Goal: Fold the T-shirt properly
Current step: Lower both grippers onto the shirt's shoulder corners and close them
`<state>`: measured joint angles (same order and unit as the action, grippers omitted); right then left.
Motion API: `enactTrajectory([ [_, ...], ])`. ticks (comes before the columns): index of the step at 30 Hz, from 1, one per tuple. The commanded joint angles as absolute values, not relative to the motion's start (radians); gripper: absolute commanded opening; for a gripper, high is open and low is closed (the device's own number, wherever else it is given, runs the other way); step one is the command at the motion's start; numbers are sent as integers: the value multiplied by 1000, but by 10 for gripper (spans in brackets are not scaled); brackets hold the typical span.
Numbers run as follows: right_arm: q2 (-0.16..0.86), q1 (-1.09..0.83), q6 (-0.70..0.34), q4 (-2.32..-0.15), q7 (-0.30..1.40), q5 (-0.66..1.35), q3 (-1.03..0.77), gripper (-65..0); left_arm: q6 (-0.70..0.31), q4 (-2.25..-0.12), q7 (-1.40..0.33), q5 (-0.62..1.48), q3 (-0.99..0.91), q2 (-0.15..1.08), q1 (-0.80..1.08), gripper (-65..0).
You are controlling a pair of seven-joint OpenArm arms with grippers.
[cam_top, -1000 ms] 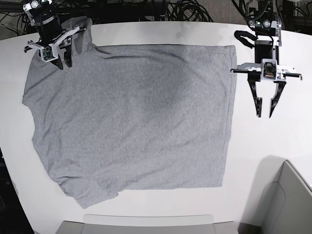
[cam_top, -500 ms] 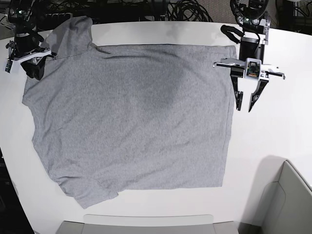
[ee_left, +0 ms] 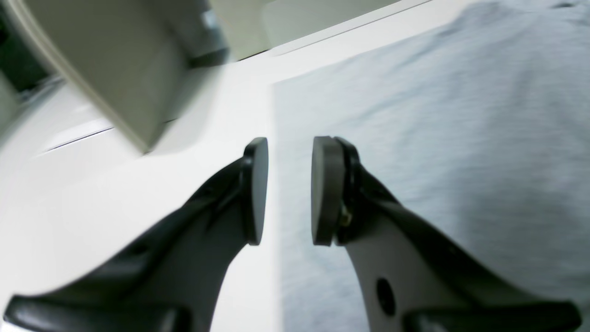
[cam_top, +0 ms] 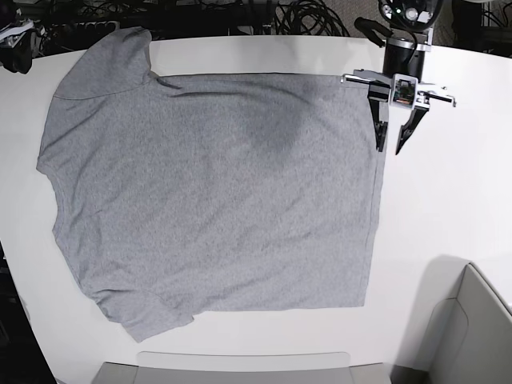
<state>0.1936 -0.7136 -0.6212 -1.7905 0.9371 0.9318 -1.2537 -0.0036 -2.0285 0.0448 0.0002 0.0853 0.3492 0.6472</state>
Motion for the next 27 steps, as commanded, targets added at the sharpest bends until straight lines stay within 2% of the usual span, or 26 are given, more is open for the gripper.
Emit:
enactTrajectory([
  [1,211,-720,-644,-1761,917,957,-1230,-490,7,-2048,71,-1,93,352,651,-475],
  [4,219,-711,-644,-1664,845,947,-1152,-490,7,-2048,59,-1,97,352,651,-475],
  [11,240,-636,-642,-1567,829,878,-1020,-491,7,-2048,19,-1,94,351,656,-476],
  [16,242,-564,-642,-1448,828,812,-1006,-492,8,-2048,19,-1,87,351,659,-476],
  [27,239,-558,-638,-1343,835,812,-969,-492,8,-2048,18,-1,87,346,659,-476],
])
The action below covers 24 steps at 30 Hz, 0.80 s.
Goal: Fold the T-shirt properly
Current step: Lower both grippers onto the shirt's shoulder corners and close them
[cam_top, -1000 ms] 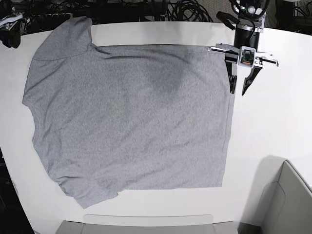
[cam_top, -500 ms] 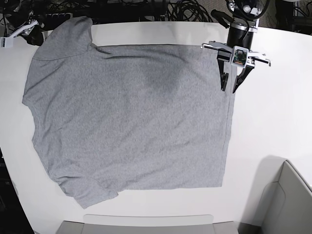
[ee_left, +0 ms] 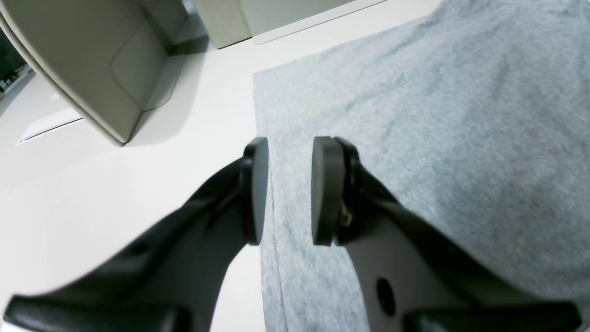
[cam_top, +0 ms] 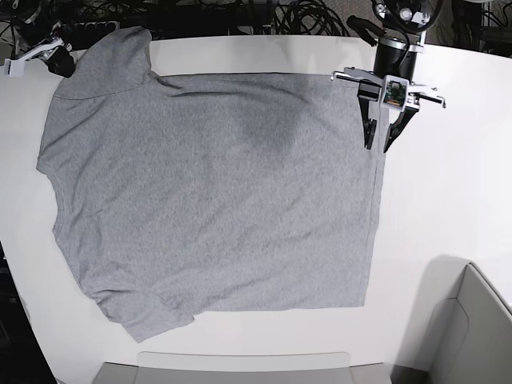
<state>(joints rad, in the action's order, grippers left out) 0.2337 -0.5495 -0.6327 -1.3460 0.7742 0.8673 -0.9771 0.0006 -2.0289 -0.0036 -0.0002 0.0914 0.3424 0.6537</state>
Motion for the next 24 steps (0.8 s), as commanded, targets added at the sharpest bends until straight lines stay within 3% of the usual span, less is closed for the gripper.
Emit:
enactTrajectory([
  [1,236,-558,-638,-1343,835,814,-941,-492,8,-2048,18,-1,90,346,659,-476],
  [10,174,-561,-638,-1343,889,875,-852,-492,10,-2046,-19,19,94,344,700,-475],
  [19,193,-564,-638,-1346,886,875,-857,-492,10,-2043,-140,676,82,418,693,-475],
  [24,196,-572,-639,-1351,886,875,-857,-492,10,-2037,-239,937,-44,417,694,-475],
])
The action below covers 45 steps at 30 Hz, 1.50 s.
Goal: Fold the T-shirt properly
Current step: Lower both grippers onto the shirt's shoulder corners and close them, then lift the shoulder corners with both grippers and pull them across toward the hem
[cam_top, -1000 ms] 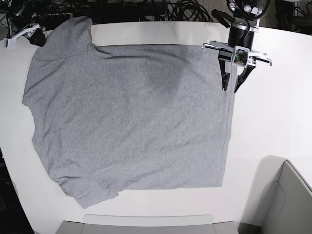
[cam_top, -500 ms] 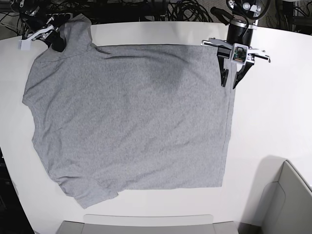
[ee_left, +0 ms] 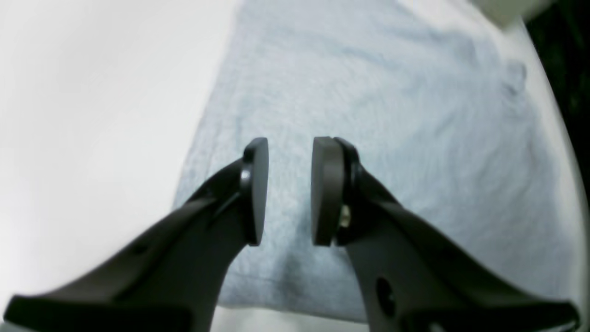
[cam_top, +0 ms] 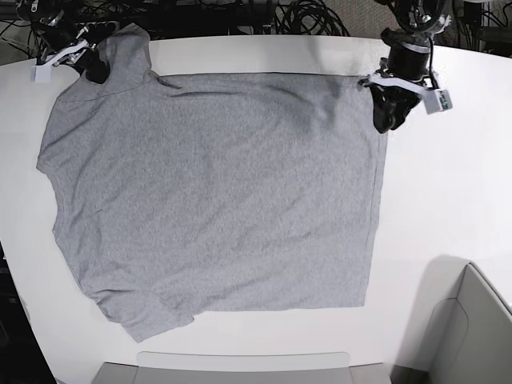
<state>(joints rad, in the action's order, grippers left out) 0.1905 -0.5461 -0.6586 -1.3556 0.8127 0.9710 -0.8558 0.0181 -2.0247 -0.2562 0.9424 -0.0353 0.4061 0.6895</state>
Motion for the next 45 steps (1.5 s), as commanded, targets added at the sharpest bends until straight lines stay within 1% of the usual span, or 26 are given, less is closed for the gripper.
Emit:
enactTrajectory([
  [1,197,-575,-639,-1351,886,875,-857,-492,10,-2025,-269,987,-76,417,697,-475],
  [5,214,-578,-641,-1351,886,875,-857,-492,8,-1926,-446,1202,-186,415,691,-474],
  [8,217,-578,-641,-1351,886,875,-857,-492,5,-1834,-518,1254,-239,414,664,-474],
  [12,228,-578,-641,-1351,886,875,-857,-492,1,-1764,-558,1253,-252,410,653,-474],
  [16,232,-575,-641,-1351,886,875,-855,-492,1,-1750,-608,1253,-245,407,648,-474],
  [23,234,-576,-641,-1351,886,875,-852,-492,-1,-1627,-619,1250,-222,409,616,-474],
  [24,234,-578,-641,-1351,886,875,-854,-492,-4,-1624,-619,1250,-222,409,616,-474],
  [28,234,-578,-641,-1351,888,875,-854,-493,-76,-1626,-657,1251,-202,407,610,-475],
  [36,234,-576,-641,-1351,886,874,-851,-493,-82,-1626,-763,1251,-200,406,611,-476],
  [40,232,-572,-641,-1351,886,872,-846,-494,-82,-1626,-826,1248,-199,386,596,-476],
  [42,231,-572,-641,-1351,885,872,-822,-494,-82,-1624,-829,1216,-199,375,578,-476],
  [45,231,-572,-639,-1351,885,872,-794,-495,-82,-1624,-834,1087,-200,334,544,-479],
])
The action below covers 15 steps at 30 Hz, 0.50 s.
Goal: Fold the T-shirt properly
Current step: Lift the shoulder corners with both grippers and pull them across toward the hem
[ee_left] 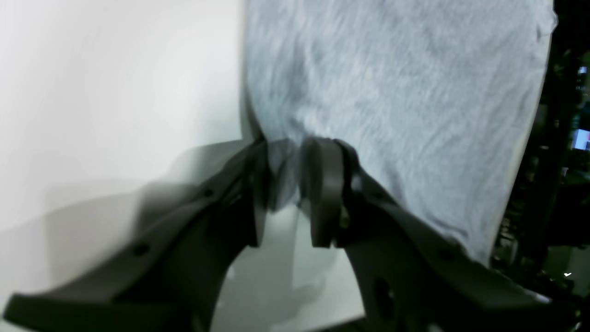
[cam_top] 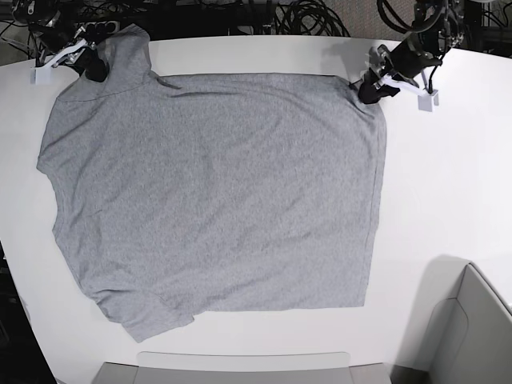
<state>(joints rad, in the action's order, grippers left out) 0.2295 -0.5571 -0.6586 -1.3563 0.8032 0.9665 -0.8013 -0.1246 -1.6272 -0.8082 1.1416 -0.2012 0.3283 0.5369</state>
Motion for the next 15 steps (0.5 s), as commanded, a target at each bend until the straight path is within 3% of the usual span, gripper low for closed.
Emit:
enactTrajectory([
  [1,231,-565,-639,-1351,885,872,-782,-495,-82,-1623,-839,1043,-200,315,530,-485],
  [3,232,-559,-639,-1351,885,871,-771,-514,-82,-1623,-840,977,-200,288,516,-515],
  [8,234,-564,-639,-1351,885,868,-777,-650,-82,-1623,-835,947,-209,277,516,-650],
  [15,226,-598,-639,-1497,846,751,-805,-650,-84,-1661,-829,951,-251,282,547,-650],
])
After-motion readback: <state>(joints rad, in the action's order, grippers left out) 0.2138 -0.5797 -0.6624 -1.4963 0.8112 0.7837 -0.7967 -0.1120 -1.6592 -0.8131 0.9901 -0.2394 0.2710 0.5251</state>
